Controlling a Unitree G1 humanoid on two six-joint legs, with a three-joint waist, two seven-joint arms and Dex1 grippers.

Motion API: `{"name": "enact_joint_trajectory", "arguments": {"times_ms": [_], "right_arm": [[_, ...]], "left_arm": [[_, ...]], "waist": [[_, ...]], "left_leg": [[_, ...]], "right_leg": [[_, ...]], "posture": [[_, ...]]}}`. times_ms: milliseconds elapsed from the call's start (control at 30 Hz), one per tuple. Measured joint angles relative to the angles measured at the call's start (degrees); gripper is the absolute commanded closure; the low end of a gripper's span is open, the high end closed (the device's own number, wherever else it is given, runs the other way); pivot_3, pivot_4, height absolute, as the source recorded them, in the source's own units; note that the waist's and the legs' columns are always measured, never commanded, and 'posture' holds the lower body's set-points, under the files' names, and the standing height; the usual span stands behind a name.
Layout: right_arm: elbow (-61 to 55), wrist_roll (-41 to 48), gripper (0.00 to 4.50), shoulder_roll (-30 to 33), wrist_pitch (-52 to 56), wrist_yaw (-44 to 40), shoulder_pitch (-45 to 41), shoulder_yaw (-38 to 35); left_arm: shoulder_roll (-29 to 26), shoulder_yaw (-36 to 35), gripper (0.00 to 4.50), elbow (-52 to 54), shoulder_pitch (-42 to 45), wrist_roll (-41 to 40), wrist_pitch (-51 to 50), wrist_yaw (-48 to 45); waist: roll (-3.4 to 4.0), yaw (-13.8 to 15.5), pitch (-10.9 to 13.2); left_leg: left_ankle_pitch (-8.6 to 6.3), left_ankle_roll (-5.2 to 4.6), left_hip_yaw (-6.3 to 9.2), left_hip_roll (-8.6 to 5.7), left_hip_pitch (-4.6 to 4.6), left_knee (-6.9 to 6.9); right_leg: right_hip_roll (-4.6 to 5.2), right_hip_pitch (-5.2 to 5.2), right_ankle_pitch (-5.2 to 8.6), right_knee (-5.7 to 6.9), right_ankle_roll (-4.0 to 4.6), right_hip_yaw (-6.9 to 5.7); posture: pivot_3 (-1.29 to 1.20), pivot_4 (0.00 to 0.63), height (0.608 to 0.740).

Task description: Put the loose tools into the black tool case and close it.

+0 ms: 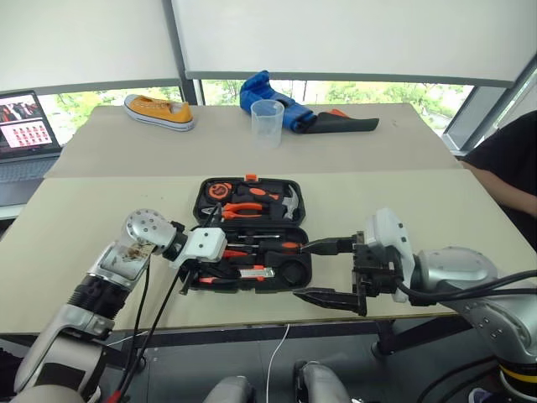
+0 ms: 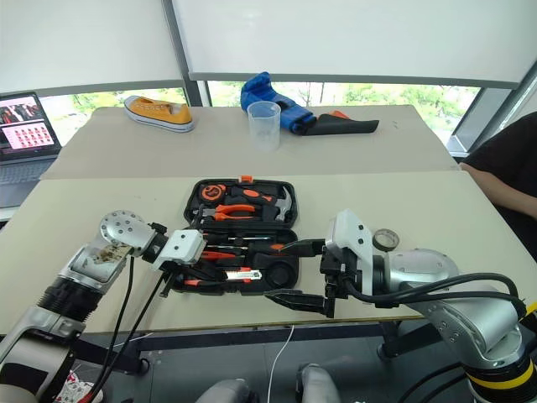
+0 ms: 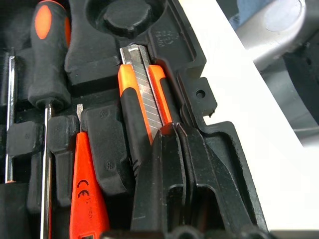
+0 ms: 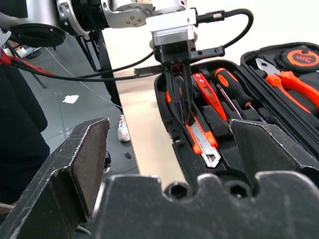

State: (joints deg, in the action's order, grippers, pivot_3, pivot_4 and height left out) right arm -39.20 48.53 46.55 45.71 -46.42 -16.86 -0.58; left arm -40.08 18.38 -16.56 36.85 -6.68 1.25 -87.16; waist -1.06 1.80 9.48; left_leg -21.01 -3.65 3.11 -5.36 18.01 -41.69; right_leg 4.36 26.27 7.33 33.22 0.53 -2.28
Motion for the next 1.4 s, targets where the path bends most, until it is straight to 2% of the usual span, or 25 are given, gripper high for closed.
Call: {"name": "enact_joint_trajectory", "arguments": {"times_ms": [167, 233, 400, 1200, 1300, 1400], "right_arm": [[0.0, 0.0, 0.0, 0.03, 0.0, 0.22, 0.0, 0.0], [0.0, 0.0, 0.0, 0.09, 0.0, 0.21, 0.0, 0.0], [0.01, 0.0, 0.0, 0.16, 0.0, 0.08, 0.0, 0.0], [0.21, 0.03, 0.0, 1.09, 0.01, -0.78, 0.21, -0.04], [0.16, 0.02, 0.0, 1.47, 0.04, -0.68, 0.82, -0.43], [0.07, -0.14, 0.0, 3.29, 0.38, 0.39, 5.25, -3.59]], "left_arm": [[-0.1, -0.5, 4.4, -0.88, 0.59, -2.26, -5.51, -1.59], [-0.11, -0.95, 4.4, -0.48, 0.59, -3.35, -8.39, -2.05], [-0.23, -2.77, 4.4, 0.74, 0.66, -4.65, -12.13, -1.38], [1.22, -2.48, 4.4, -3.0, -1.23, -1.34, 0.74, 1.74], [0.53, -3.44, 3.68, -0.01, -2.17, -2.84, -4.55, 1.42], [-3.17, -4.31, 2.63, 6.41, -4.87, -6.54, -13.46, -0.16]], "waist": [[0.0, -0.43, 0.0], [0.0, -0.56, 0.0], [0.0, -0.59, 0.0], [0.09, -0.4, -0.06], [0.08, -0.48, -0.06], [0.06, -0.8, -0.04]], "left_leg": [[0.06, 0.1, -0.01, 0.05, 0.02, -0.01], [0.07, 0.1, -0.01, 0.06, 0.13, -0.01], [0.06, 0.1, -0.01, 0.02, 0.29, -0.01], [0.01, 0.02, 0.0, -0.01, 0.07, 0.0], [0.0, 0.01, 0.0, 0.0, 0.09, 0.01], [-0.01, -0.01, 0.0, 0.01, 0.31, 0.01]], "right_leg": [[-0.08, 0.07, -0.08, 0.01, 0.0, 0.01], [-0.09, 0.17, -0.3, 0.02, 0.36, -0.01], [-0.09, 0.39, -0.35, 0.01, 0.44, -0.03], [-0.02, 0.13, -0.32, -0.06, 0.4, -0.02], [-0.04, 0.15, -0.32, -0.06, 0.39, -0.02], [-0.07, 0.4, -0.31, -0.04, 0.39, -0.03]], "posture": [[0.0, 0.15, 0.731], [0.0, 0.15, 0.731], [0.0, 0.15, 0.731], [0.0, 0.15, 0.731], [0.0, 0.15, 0.731], [0.0, 0.15, 0.731]]}}
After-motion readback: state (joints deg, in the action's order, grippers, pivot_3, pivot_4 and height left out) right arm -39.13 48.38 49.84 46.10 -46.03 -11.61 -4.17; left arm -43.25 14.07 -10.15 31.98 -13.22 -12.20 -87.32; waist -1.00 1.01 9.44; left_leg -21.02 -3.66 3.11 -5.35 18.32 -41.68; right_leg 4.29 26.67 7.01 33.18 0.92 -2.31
